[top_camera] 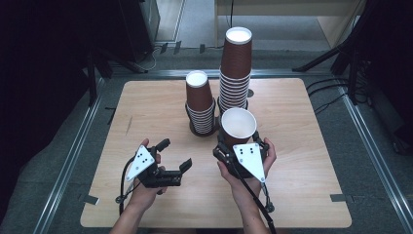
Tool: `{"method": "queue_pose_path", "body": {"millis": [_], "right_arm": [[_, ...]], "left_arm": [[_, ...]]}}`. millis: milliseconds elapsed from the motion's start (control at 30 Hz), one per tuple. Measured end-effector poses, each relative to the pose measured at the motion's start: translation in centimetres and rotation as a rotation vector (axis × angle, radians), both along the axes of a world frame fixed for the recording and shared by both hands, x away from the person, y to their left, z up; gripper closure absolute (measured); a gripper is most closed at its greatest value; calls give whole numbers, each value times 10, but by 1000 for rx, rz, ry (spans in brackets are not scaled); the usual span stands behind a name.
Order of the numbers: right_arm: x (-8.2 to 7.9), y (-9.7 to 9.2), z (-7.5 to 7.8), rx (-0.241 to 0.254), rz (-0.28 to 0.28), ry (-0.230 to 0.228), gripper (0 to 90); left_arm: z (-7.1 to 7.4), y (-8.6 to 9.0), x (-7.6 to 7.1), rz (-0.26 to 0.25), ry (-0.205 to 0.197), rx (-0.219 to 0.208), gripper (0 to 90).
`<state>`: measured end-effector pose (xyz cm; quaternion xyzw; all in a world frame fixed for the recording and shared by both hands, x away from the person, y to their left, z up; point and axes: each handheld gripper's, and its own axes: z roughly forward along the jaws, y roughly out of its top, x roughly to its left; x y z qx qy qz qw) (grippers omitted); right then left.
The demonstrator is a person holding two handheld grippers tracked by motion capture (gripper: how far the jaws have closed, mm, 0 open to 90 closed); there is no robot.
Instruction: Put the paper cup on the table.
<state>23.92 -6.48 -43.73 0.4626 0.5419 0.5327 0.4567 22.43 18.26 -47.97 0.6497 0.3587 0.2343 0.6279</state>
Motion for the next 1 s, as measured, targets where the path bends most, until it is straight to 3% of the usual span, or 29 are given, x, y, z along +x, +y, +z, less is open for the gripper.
{"method": "queue_pose_path", "body": {"millis": [167,367,1000], "right_arm": [[1,-4,-2,-65,-10,-27,137],[5,-14,-5,-104,-37,-38,136],[18,-60,-14,-99,-85,-88,134]], "left_arm": [[0,1,0,2,-3,3,0],[1,3,0,5,-2,2,0],[-8,16,-2,59,9,22,0]]}}
